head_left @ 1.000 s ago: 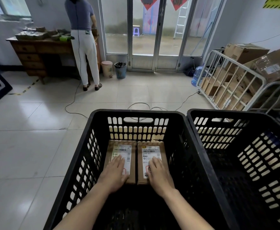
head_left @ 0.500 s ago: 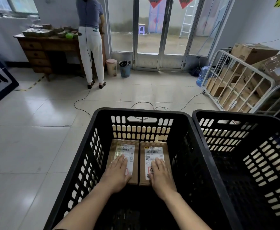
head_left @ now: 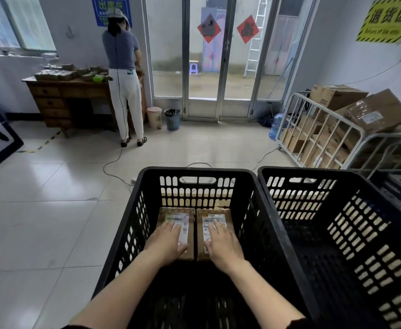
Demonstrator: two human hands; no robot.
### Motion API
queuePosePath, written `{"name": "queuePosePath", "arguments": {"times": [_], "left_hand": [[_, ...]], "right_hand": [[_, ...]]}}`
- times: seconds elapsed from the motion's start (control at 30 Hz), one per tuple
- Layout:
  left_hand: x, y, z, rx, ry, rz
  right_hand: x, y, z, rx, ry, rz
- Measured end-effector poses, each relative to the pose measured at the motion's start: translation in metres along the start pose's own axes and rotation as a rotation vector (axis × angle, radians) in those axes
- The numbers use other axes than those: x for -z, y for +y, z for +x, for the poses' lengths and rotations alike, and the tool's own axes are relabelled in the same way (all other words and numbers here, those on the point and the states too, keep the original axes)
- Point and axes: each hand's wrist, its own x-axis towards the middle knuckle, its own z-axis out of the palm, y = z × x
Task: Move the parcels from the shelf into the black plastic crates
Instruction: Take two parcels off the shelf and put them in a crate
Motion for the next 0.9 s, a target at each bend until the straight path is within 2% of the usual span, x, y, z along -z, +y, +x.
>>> {"name": "queuePosePath", "arguments": {"times": [0.27, 0.9], "left_hand": [[0.031, 0.004, -0.047, -0.079, 0.109, 0.023], [0.046, 0.058, -0.198, -0.400, 0.166, 0.101]], "right_hand": [[0.039, -0.019, -0.051, -0.007, 0.052, -0.080], [0.083, -0.042, -0.262, -0.233, 0.260, -0.207]]}}
